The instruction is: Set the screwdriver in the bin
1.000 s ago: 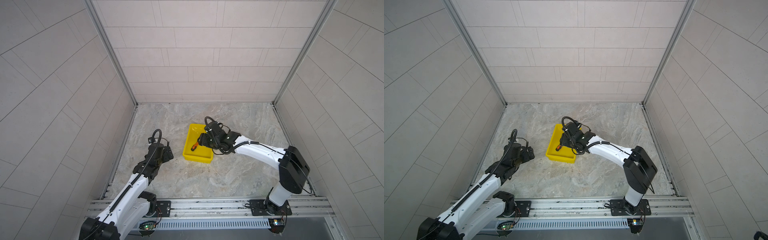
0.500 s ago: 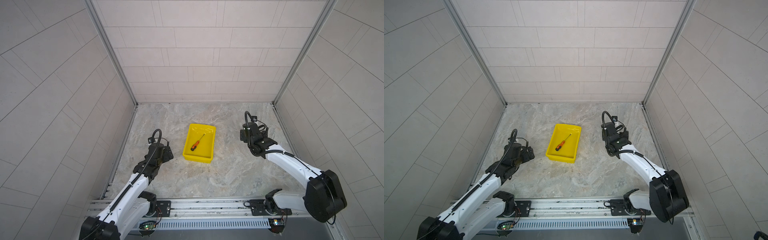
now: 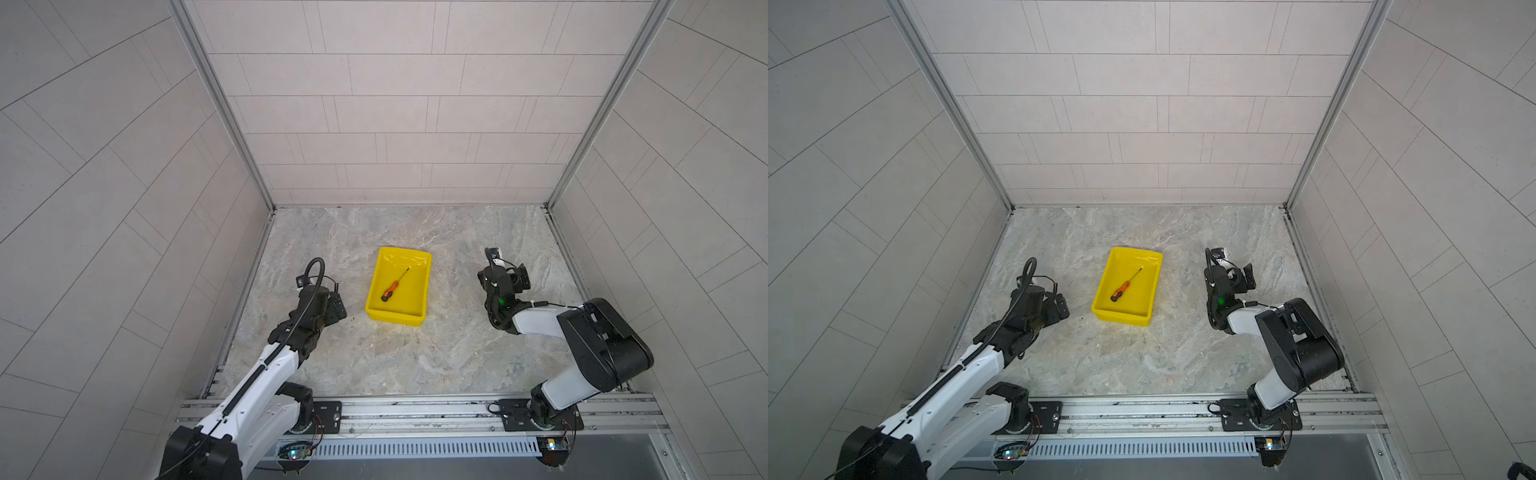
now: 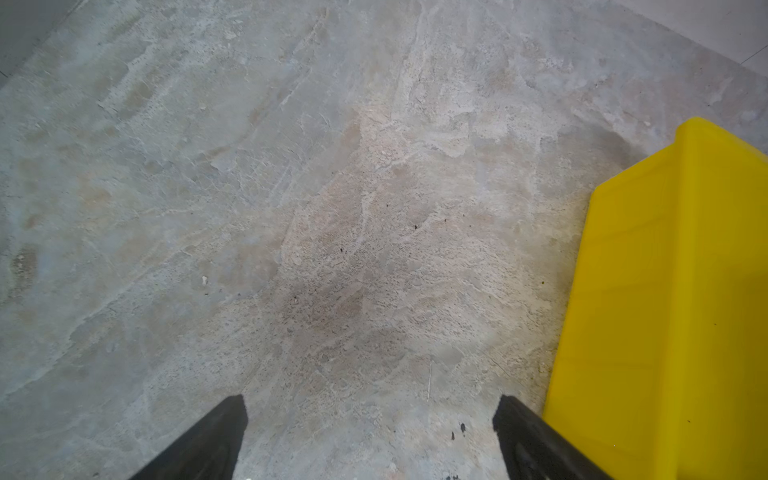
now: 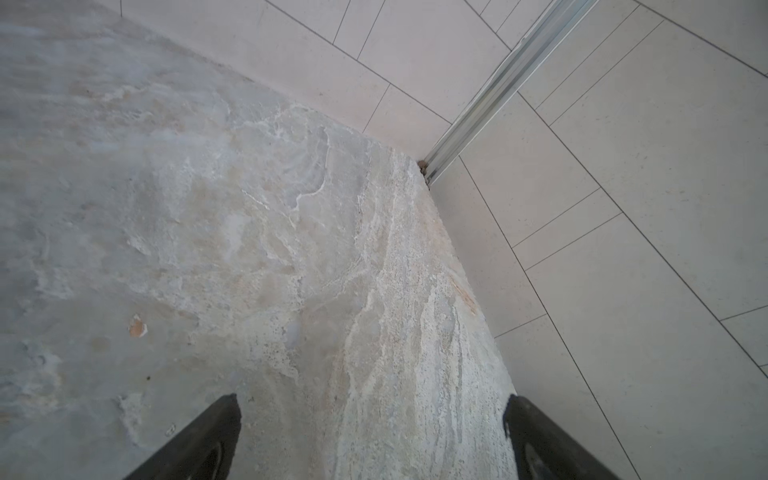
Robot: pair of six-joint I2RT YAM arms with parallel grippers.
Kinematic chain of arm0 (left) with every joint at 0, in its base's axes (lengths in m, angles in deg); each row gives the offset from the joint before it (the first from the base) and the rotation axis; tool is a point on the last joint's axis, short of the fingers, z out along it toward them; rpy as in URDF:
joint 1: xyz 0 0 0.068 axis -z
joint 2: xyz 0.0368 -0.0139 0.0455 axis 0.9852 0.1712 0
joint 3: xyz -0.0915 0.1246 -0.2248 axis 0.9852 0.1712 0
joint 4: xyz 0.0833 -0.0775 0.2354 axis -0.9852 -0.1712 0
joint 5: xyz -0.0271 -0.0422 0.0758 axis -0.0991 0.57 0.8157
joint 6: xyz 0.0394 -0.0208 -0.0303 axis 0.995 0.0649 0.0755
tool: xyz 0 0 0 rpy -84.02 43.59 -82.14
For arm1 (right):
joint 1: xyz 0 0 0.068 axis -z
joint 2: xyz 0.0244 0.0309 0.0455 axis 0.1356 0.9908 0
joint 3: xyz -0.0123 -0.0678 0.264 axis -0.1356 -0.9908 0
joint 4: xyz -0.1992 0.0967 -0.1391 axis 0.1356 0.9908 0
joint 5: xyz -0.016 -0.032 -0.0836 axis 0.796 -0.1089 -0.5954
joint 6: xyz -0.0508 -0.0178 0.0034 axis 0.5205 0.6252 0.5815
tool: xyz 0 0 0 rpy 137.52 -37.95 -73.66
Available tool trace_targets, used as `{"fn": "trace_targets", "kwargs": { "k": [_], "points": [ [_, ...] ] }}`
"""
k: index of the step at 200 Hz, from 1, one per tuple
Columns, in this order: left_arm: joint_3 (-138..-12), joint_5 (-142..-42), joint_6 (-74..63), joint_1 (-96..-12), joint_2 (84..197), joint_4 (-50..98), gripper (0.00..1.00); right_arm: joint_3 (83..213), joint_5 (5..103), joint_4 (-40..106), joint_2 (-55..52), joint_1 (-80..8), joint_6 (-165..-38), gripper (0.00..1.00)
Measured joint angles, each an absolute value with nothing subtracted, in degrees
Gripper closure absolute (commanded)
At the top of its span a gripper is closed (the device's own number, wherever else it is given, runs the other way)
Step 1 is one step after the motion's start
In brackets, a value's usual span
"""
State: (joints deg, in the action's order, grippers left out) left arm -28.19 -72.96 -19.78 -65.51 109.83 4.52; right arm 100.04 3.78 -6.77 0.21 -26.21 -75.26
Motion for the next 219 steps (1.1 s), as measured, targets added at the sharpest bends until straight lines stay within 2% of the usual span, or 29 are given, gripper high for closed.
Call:
{"fn": "trace_targets", "kwargs": {
  "k": [26,69,118,191,219],
  "points": [
    [-28.21,-72.92,-19.93,-65.51,110.92,4.54,0.00,97.07,5.96,-12.46,0.30,-23.04,-77.12,0.00],
    [-28.27,-73.31,-19.93,-65.51,113.89,4.62,0.00,92.83,15.51,-14.77,-1.36,-11.76,-84.62,0.01],
    [-29.98,-74.14,-19.91,-65.51,118.86,4.41,0.00,87.10,28.04,-25.92,0.59,-12.53,-83.79,0.01],
    [-33.28,-77.68,-19.91,-65.51,123.86,4.30,0.00,91.43,32.13,-24.63,1.42,-12.26,-83.26,0.01],
    [-39.07,-77.68,-21.11,-65.51,125.08,0.45,0.00,91.45,32.37,-23.36,1.42,-12.24,-83.31,0.01]
  ]
}}
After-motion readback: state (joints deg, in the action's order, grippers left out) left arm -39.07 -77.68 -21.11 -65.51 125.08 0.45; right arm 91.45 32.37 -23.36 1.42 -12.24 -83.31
